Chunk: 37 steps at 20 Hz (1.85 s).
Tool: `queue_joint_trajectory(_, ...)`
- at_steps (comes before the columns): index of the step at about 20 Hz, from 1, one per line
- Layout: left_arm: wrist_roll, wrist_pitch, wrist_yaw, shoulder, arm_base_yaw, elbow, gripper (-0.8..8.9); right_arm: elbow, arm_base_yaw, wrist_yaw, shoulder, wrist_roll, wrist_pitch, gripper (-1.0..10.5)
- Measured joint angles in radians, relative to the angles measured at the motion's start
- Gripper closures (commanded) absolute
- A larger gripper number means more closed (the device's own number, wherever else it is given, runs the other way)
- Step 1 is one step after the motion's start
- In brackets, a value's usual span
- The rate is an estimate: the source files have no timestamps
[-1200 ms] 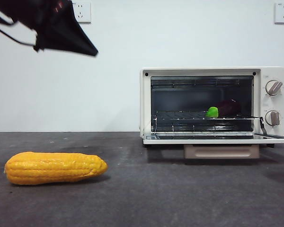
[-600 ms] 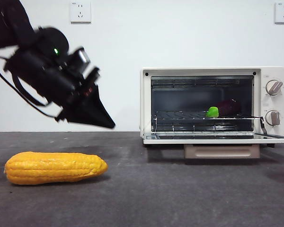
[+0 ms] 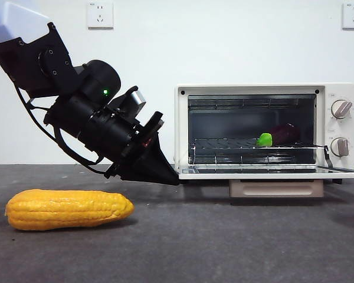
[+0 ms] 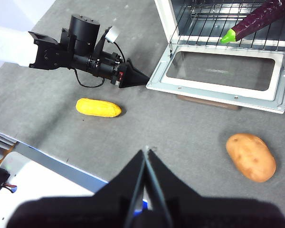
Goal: Take the eggplant from the table,put the eggplant in the oven
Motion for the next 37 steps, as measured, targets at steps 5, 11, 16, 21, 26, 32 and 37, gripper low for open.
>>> queue_joint_trajectory(5, -0.016, 0.009, -0.004, 0.002, -0.009, 0.000, 8.20, 0.000, 0.000, 0.000, 0.000, 0.000, 0.000, 9.6)
queue_joint_trajectory(11, -0.117, 0.139, 0.005, 0.011, -0.005, -0.002, 8.20, 0.000, 0.000, 0.000, 0.000, -0.003, 0.000, 9.6)
queue_joint_trajectory(16, -0.183, 0.208, 0.053, 0.011, -0.003, 0.006, 8.20, 0.000, 0.000, 0.000, 0.000, -0.003, 0.000, 9.6)
queue_joint_trajectory(21, -0.205, 0.226, 0.057, 0.011, 0.002, 0.073, 8.20, 0.000, 0.000, 0.000, 0.000, -0.003, 0.000, 9.6)
queue_joint_trajectory(26, -0.216, 0.234, 0.004, 0.011, 0.018, 0.175, 8.20, 0.000, 0.000, 0.000, 0.000, -0.003, 0.000, 9.6)
queue_joint_trajectory(32, -0.215, 0.238, -0.116, 0.011, 0.030, 0.220, 8.20, 0.000, 0.000, 0.000, 0.000, -0.004, 0.000, 9.6)
queue_joint_trajectory(37, -0.214, 0.185, -0.103, 0.011, 0.035, 0.225, 8.19, 0.000, 0.000, 0.000, 0.000, -0.014, 0.000, 9.6)
